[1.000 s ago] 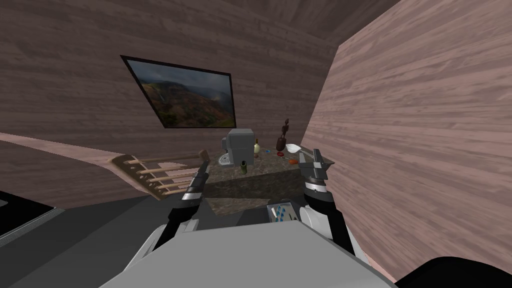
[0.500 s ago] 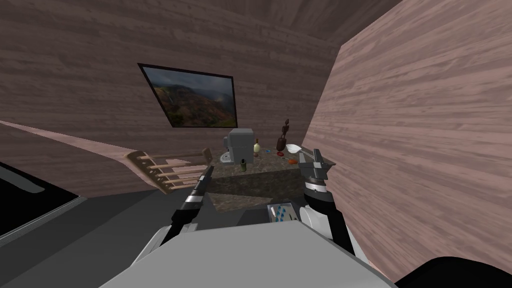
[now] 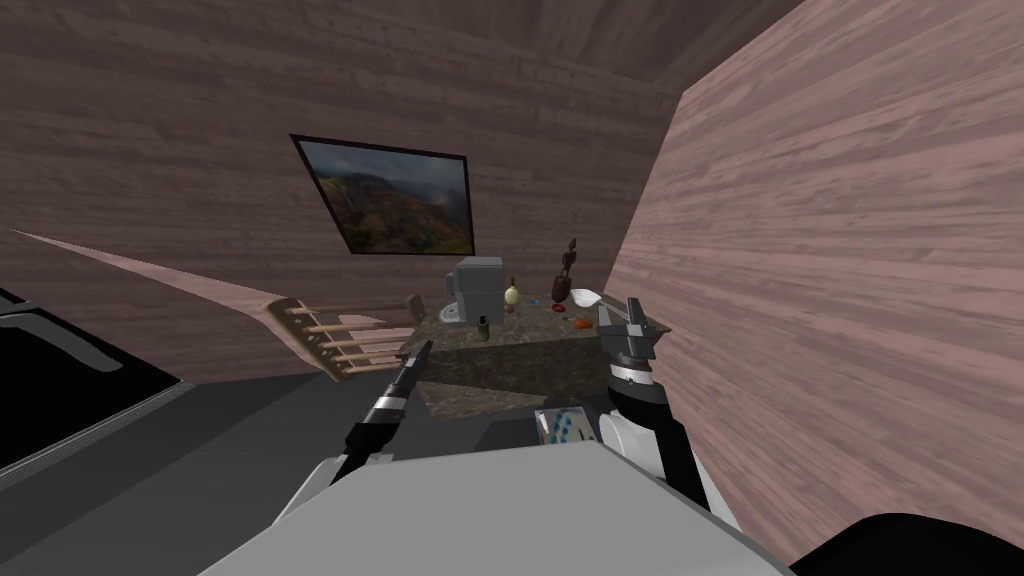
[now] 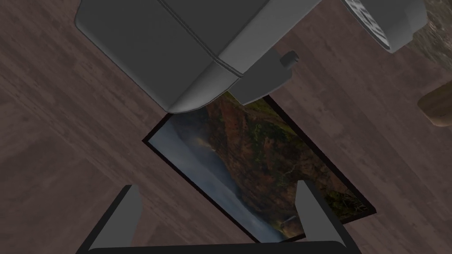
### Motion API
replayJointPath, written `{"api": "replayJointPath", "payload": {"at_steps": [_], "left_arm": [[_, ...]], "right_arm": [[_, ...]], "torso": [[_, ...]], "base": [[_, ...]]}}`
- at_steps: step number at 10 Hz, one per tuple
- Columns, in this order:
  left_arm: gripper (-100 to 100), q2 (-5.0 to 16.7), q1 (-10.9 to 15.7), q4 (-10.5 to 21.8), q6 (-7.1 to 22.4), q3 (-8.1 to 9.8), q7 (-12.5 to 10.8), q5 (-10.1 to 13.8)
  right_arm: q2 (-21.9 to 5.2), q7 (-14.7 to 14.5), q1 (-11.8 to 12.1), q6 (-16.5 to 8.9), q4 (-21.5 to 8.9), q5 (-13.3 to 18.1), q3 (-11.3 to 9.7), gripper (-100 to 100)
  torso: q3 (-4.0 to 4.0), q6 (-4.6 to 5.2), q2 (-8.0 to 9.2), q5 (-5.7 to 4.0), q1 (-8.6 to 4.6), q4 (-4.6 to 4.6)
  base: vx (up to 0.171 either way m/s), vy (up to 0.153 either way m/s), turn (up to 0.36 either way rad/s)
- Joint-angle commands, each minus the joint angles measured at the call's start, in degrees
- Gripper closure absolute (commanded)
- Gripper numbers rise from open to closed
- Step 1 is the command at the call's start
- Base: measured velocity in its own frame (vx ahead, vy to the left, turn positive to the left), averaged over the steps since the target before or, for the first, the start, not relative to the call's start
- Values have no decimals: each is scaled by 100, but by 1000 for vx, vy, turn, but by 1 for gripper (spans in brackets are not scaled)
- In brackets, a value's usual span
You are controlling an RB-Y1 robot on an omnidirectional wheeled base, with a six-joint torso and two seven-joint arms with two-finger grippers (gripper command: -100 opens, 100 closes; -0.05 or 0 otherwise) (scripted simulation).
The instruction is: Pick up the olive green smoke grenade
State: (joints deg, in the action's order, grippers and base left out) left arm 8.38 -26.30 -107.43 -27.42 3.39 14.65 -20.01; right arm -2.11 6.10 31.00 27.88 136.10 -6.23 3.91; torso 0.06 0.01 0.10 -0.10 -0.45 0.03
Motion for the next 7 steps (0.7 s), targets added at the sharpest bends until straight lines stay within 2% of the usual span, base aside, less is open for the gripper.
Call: {"api": "replayJointPath", "payload": {"at_steps": [1,3,7], "left_arm": [[-100,10,16,102,-16,30,90,-57],[-100,12,40,374,-49,109,358,-251],[-100,1,88,882,-114,298,888,-599]], "right_arm": [[0,0,0,0,0,0,0,0],[0,0,0,0,0,0,0,0],[0,0,1,0,0,0,0,0]], "torso": [[0,0,0,0,0,0],[-4,0,-8,2,15,-1],[-12,1,-23,-3,-12,-4]], "base": [[-25,-93,43],[-6,-105,9],[23,-161,15]]}}
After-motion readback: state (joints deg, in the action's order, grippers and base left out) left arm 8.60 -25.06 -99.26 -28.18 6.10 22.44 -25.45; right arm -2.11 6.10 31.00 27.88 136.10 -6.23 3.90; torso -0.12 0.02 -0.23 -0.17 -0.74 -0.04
